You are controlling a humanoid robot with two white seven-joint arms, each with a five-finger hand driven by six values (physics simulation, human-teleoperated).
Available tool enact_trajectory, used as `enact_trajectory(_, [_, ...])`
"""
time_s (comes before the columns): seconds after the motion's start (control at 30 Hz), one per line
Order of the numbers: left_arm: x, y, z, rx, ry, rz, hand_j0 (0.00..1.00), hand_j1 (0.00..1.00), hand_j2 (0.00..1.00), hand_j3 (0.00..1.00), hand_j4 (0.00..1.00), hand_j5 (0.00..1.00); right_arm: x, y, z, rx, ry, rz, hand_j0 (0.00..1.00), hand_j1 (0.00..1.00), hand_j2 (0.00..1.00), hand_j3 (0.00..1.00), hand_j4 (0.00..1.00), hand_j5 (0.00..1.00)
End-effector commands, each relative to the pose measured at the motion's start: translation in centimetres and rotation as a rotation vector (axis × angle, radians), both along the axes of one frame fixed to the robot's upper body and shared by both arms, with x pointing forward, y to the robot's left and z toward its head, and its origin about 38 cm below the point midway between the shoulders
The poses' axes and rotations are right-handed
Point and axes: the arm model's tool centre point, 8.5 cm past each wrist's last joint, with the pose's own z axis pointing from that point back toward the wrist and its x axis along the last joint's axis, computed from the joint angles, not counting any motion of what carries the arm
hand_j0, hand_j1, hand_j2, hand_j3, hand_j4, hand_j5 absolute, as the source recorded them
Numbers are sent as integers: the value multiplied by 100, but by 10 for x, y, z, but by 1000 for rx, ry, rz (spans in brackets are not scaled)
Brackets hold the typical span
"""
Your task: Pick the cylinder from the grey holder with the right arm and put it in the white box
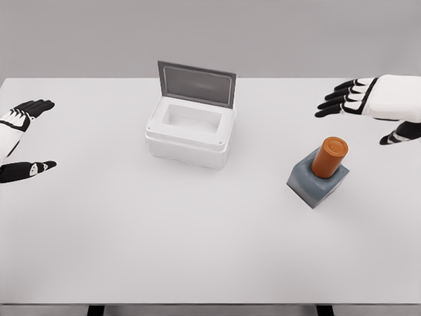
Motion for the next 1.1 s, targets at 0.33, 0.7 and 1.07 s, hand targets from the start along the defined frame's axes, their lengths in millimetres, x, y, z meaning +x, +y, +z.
enact_trajectory(0.33, [0, 0, 0, -4, -1, 0, 100, 100, 100, 100, 100, 100, 9, 11, -44, -14, 95, 14, 100, 100, 100, 100, 100, 100])
enact_trajectory(0.7, [0, 0, 0, -4, -1, 2, 100, 100, 100, 100, 100, 100, 19, 6, -65, -49, 125, -15, 100, 100, 100, 100, 100, 100])
enact_trajectory(1.07, [0, 0, 1, -5, -3, 2, 100, 100, 100, 100, 100, 100, 27, 10, -68, -59, 110, -17, 99, 99, 99, 99, 99, 99])
